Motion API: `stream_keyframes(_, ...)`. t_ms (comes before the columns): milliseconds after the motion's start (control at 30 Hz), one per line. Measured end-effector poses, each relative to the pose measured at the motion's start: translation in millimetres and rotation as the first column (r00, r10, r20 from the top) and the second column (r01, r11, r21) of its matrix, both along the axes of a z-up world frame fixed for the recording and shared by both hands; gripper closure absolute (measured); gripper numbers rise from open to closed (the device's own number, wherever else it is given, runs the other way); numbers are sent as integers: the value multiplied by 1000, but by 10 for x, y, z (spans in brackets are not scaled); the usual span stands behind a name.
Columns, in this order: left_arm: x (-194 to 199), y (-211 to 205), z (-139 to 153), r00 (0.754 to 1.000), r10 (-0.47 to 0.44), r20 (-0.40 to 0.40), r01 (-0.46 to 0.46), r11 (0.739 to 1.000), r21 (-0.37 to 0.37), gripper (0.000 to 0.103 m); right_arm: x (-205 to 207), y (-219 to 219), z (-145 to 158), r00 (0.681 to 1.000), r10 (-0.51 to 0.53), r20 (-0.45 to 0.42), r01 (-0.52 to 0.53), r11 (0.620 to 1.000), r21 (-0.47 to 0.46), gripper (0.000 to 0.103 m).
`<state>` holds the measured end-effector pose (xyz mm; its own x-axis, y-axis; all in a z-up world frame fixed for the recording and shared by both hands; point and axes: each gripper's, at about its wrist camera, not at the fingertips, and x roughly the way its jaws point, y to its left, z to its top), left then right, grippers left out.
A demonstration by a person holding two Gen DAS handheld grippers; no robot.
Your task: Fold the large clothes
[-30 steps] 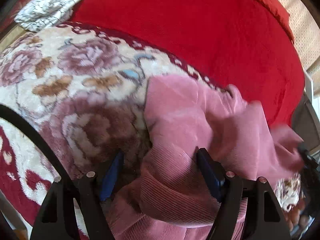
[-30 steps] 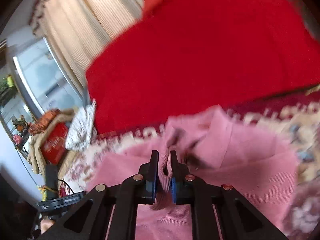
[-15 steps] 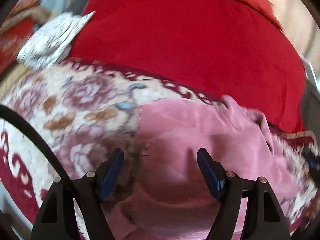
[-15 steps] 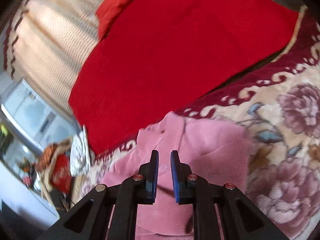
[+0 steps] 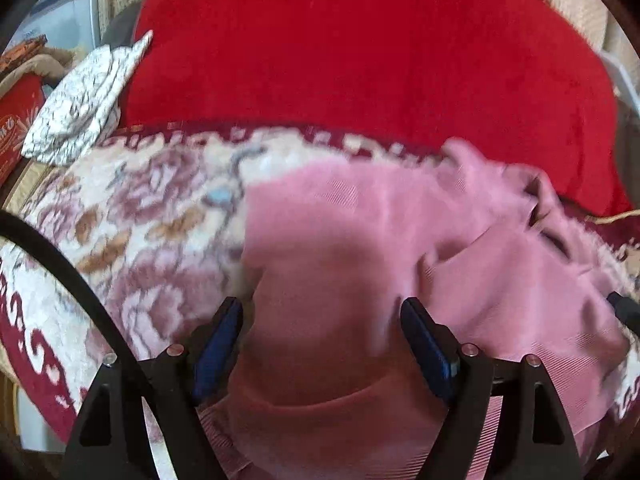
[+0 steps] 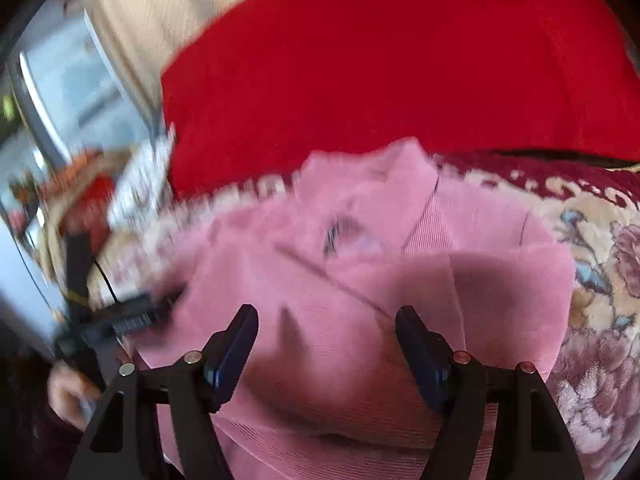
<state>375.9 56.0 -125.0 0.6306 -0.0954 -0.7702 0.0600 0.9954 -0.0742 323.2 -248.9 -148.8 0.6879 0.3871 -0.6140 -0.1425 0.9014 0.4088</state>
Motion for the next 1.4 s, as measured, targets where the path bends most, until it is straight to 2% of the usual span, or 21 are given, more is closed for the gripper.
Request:
stream_keyframes(133, -45, -129, 153, 995, -27, 95, 29, 999, -21, 21, -52, -234, 139, 992, -102, 73, 94, 990, 106, 28)
stream_keyframes(233, 10, -277, 115, 995, -52, 90, 52, 999, 2, 21, -29, -282, 152, 989, -133, 59, 124, 983, 136, 33)
stream_keyframes(267, 44, -331, 64, 996, -57, 66, 56, 998, 24, 21, -17, -257, 129, 990, -135, 45, 130, 986, 107, 39)
stream_keyframes(367, 141, -485, -153, 998, -62, -24, 64, 993, 97, 20, 81, -107, -53, 990, -131, -45, 130, 991, -23, 42)
stream_keyframes(433, 174, -602, -270, 997, -65, -46, 72, 983, 169, 16, 153, -30, -205, 986, -131, -102, 121, 988, -100, 42)
stream_keyframes(467, 174, -662, -288, 996, -71, -45, 78, 976, 203, 16, 112, -32, -202, 988, -133, -82, 121, 983, -138, 42)
stream_keyframes(533, 163, -713, -292, 996, -78, -41, 85, 973, 214, 16, 97, -4, -179, 989, -129, -72, 116, 980, -160, 42)
stream_keyframes(633, 132, -686, -245, 996, -79, -31, 83, 985, 154, 16, 35, -109, -149, 988, -136, -68, 131, 988, -82, 42)
stream_keyframes(733, 57, -600, -90, 995, -95, -3, 95, 995, 23, 16, -34, -169, -23, 993, -122, -6, 121, 992, -26, 42)
stream_keyframes(767, 33, -583, -53, 995, -98, 6, 98, 995, 0, 16, -64, -128, 16, 994, -103, 24, 103, 995, -16, 42)
stream_keyframes(833, -19, -556, -3, 995, -93, 18, 94, 995, -18, 16, -98, -26, 73, 997, -58, 44, 58, 998, -7, 42)
stream_keyframes(933, -15, -539, -82, 996, -88, -21, 87, 996, -11, 16, -49, 166, 19, 1000, -6, 2, 6, 999, -49, 42)
stream_keyframes(1000, 21, -547, -201, 995, -83, -59, 85, 996, 37, 16, 31, 245, -112, 998, 2, -70, -10, 994, -109, 42)
stream_keyframes(1067, 25, -611, -299, 992, -100, -76, 109, 987, 116, 16, 37, 298, -112, 999, 6, -54, -14, 987, -160, 42)
stream_keyframes(1167, -10, -765, -399, 988, -138, -74, 152, 960, 237, 12, 43, 292, -94, 998, -6, -68, -5, 988, -154, 42)
stream_keyframes(1400, -14, -679, -432, 989, -131, -68, 142, 969, 201, 8, 60, 267, -126, 998, 1, -62, -10, 988, -154, 42)
